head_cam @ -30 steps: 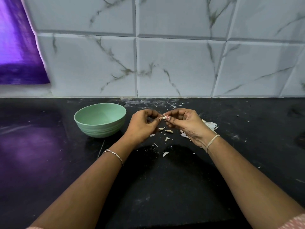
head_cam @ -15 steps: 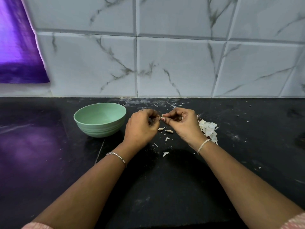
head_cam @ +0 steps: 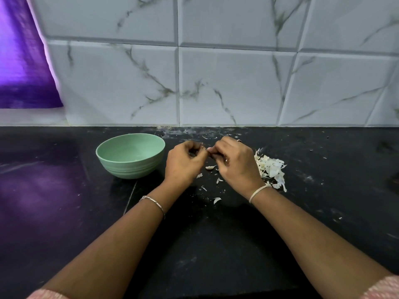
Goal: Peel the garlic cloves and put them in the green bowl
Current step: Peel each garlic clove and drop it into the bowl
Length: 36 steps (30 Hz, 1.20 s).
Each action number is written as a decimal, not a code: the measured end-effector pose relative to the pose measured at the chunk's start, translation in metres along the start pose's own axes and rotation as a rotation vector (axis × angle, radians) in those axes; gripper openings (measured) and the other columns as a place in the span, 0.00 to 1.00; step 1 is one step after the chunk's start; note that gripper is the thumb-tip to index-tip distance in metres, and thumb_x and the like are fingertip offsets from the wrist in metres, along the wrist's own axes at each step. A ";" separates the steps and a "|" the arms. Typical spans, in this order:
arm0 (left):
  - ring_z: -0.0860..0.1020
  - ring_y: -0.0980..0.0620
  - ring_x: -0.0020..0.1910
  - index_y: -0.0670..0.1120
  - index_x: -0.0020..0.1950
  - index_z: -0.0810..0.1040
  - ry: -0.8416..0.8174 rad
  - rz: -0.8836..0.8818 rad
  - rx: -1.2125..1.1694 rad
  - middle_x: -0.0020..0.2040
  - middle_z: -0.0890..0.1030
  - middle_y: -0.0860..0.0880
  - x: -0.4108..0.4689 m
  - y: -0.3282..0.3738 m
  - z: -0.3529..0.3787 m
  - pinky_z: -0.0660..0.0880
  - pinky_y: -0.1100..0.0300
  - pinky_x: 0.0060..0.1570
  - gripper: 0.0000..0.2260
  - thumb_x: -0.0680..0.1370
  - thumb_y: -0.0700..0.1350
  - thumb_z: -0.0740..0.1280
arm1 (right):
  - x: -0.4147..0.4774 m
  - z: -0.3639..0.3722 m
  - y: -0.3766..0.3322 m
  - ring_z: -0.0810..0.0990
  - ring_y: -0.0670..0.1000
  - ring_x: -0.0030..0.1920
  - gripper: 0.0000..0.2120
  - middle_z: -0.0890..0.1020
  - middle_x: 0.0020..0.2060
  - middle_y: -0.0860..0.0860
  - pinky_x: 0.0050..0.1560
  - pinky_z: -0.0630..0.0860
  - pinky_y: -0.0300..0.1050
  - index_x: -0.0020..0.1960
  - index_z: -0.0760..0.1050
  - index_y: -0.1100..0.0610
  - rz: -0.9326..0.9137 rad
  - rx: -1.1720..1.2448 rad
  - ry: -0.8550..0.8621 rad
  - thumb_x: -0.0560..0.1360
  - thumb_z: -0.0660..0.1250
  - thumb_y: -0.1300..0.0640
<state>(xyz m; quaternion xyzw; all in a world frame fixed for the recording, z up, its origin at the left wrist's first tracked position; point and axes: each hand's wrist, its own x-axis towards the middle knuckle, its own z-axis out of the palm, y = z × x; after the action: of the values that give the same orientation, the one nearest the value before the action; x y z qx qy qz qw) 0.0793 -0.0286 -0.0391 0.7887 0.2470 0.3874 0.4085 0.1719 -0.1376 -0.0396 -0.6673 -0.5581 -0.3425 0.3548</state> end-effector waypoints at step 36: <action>0.78 0.52 0.51 0.56 0.52 0.76 -0.290 0.181 0.375 0.53 0.78 0.55 0.009 0.019 0.049 0.76 0.52 0.49 0.08 0.78 0.44 0.62 | 0.007 -0.030 0.048 0.76 0.45 0.34 0.08 0.80 0.37 0.53 0.34 0.75 0.33 0.47 0.77 0.59 0.946 0.952 0.093 0.78 0.64 0.70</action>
<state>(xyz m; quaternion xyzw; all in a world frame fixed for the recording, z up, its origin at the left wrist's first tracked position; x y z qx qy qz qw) 0.1258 -0.0553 -0.0379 0.9169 0.1820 0.2524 0.2498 0.2188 -0.1661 -0.0222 -0.5952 -0.2801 0.1051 0.7458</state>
